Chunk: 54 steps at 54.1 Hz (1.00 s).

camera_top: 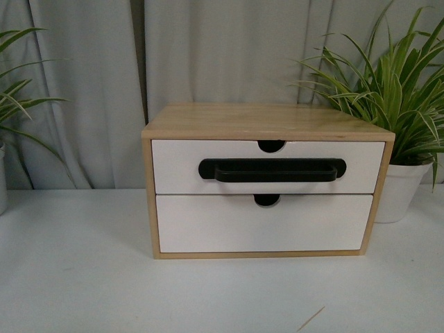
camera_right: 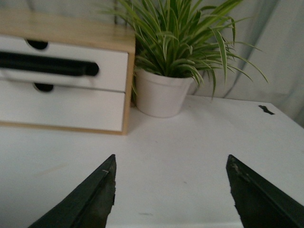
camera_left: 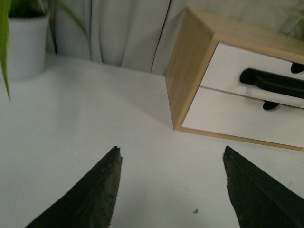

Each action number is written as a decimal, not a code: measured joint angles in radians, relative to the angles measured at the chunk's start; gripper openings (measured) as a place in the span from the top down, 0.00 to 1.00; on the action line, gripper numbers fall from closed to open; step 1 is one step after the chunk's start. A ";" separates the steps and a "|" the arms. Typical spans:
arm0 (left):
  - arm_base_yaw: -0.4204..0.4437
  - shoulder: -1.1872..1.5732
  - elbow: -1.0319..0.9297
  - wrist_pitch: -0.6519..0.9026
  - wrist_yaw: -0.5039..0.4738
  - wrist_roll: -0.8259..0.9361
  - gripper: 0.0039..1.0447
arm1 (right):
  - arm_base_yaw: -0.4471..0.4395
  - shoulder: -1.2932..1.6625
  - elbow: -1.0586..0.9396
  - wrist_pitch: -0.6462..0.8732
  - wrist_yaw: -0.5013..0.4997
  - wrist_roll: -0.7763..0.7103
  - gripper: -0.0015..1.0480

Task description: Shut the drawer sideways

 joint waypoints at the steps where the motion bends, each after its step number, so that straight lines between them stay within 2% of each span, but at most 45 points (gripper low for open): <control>1: 0.020 -0.025 -0.003 -0.002 0.026 0.055 0.39 | 0.009 -0.004 0.000 0.001 0.009 0.020 0.38; 6: 0.089 -0.092 -0.032 0.016 0.106 0.160 0.53 | 0.038 -0.019 -0.009 0.005 0.029 0.093 0.53; 11: 0.156 -0.154 -0.044 -0.052 0.169 0.212 0.69 | 0.040 -0.023 -0.023 0.005 0.034 0.122 0.67; 20: 0.246 -0.268 -0.044 -0.152 0.262 0.241 0.94 | 0.041 -0.036 -0.035 0.006 0.037 0.142 0.92; 22: 0.263 -0.285 -0.044 -0.170 0.277 0.241 0.96 | 0.041 -0.040 -0.038 0.007 0.036 0.143 0.99; 36: 0.386 -0.413 -0.044 -0.296 0.397 0.253 0.96 | 0.041 -0.075 -0.077 0.011 0.037 0.147 0.99; 41: 0.481 -0.446 -0.044 -0.330 0.512 0.255 0.96 | 0.041 -0.075 -0.077 0.011 0.037 0.147 0.99; 45: 0.522 -0.463 -0.044 -0.346 0.516 0.255 0.96 | 0.041 -0.075 -0.077 0.011 0.037 0.148 0.99; 50: 0.526 -0.580 -0.043 -0.497 0.532 0.256 0.96 | 0.041 -0.075 -0.077 0.011 0.037 0.148 0.99; 54: 0.526 -0.626 -0.044 -0.517 0.532 0.256 0.96 | 0.041 -0.075 -0.077 0.011 0.038 0.148 0.99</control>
